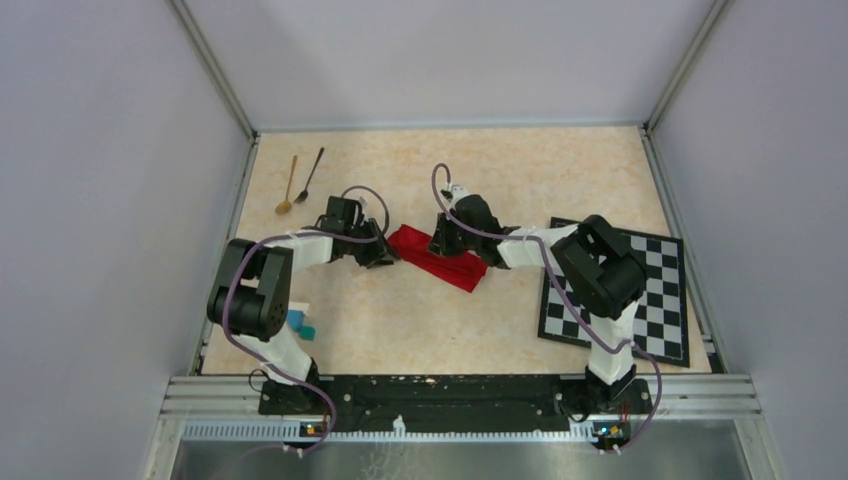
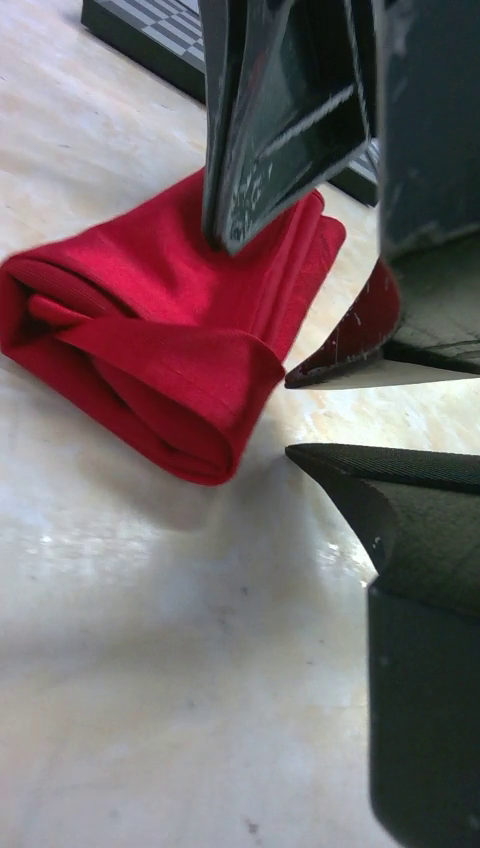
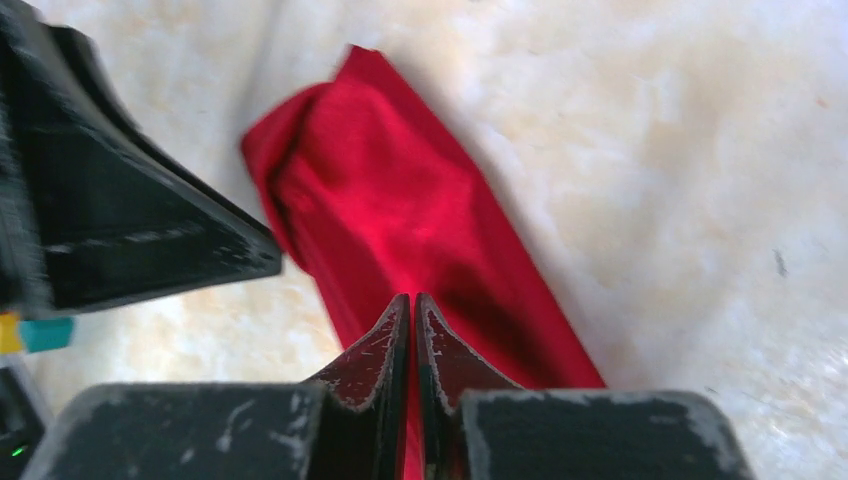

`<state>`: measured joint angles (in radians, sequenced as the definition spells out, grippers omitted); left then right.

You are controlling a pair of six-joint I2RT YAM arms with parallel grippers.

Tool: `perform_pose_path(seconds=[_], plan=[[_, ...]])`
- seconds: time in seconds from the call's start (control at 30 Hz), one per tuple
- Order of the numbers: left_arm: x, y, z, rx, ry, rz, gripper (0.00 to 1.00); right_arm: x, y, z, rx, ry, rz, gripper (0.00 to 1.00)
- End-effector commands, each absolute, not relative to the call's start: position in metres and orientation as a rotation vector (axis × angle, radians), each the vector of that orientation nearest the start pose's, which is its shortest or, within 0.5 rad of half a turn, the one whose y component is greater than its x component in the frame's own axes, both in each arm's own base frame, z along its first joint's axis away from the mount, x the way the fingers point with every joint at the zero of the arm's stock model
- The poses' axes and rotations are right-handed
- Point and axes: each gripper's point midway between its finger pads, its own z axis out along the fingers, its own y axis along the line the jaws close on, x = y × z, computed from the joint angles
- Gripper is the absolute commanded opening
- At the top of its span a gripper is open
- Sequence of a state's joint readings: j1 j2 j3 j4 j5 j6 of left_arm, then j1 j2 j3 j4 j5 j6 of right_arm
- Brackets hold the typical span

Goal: Fold the napkin into a case and place the utensils inside
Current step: Rotate the smaller rectangle-folded napkin at the center of the board.

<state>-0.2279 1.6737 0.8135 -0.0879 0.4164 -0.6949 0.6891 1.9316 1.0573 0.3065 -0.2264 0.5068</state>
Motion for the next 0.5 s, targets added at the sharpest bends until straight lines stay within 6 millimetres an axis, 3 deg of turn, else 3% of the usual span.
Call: perform_pose_path(seconds=[0.0, 0.13, 0.27, 0.37, 0.47], plan=[[0.355, -0.181, 0.04, -0.392, 2.539, -0.88, 0.32, 0.353, 0.354, 0.03, -0.323, 2.261, 0.769, 0.03], [0.365, -0.187, 0.033, -0.38, 2.552, -0.88, 0.31, 0.338, 0.38, 0.02, -0.33, 2.293, 0.824, 0.0], [0.37, -0.194, 0.028, -0.364, 2.572, -0.894, 0.27, 0.329, 0.406, 0.042, -0.299, 2.262, 0.937, 0.0], [0.369, -0.191, 0.034, -0.354, 2.561, -0.873, 0.27, 0.334, 0.406, 0.064, -0.32, 2.239, 0.915, 0.03], [0.36, -0.183, 0.043, -0.339, 2.557, -0.843, 0.3, 0.338, 0.391, 0.088, -0.394, 2.227, 0.809, 0.15]])
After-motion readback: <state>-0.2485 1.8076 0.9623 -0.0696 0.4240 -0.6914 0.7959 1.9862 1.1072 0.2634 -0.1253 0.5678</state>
